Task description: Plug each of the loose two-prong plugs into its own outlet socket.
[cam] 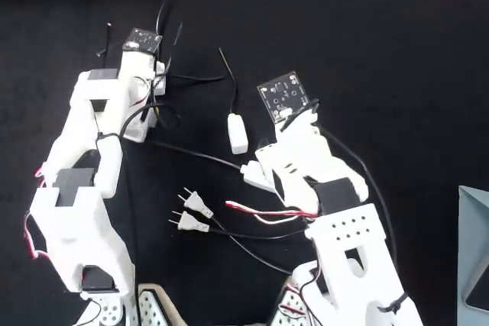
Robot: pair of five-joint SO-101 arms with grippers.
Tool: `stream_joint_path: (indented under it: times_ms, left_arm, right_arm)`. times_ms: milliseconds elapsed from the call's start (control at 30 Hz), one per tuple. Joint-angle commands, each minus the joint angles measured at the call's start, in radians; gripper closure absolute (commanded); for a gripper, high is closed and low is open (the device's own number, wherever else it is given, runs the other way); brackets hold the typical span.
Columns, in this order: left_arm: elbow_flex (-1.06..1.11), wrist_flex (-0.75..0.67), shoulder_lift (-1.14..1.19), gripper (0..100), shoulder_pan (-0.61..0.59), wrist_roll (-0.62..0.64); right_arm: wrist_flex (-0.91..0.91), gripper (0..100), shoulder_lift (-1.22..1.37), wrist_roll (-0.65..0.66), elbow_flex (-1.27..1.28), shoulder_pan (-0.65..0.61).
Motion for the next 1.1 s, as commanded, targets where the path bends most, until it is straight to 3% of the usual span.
stream_joint_path:
  times_ms: [0, 233, 400, 800, 1067]
  left_arm:
    - [-0.053, 0.104, -0.155, 67, -0.012, 0.083]
    - [-0.051, 0.235, -0.405, 67, 0.074, 0.117]
    - [-0.044, 0.241, -0.457, 67, 0.194, 0.247]
    - [-0.053, 0.054, -0.092, 67, 0.418, 0.411]
    - [-0.124, 0.032, -0.038, 67, 0.433, 0.509]
  right_arm:
    - [-0.021, 82.2, -0.024, 0.0, -0.019, 0.023]
    - [-0.015, 82.2, -0.024, 0.0, -0.074, 0.138]
    - [-0.015, 82.2, -0.025, 0.0, -0.097, 0.219]
    - [-0.021, 82.2, -0.025, 0.0, -0.101, 0.249]
    - [-0.021, 82.2, -0.025, 0.0, -0.097, 0.245]
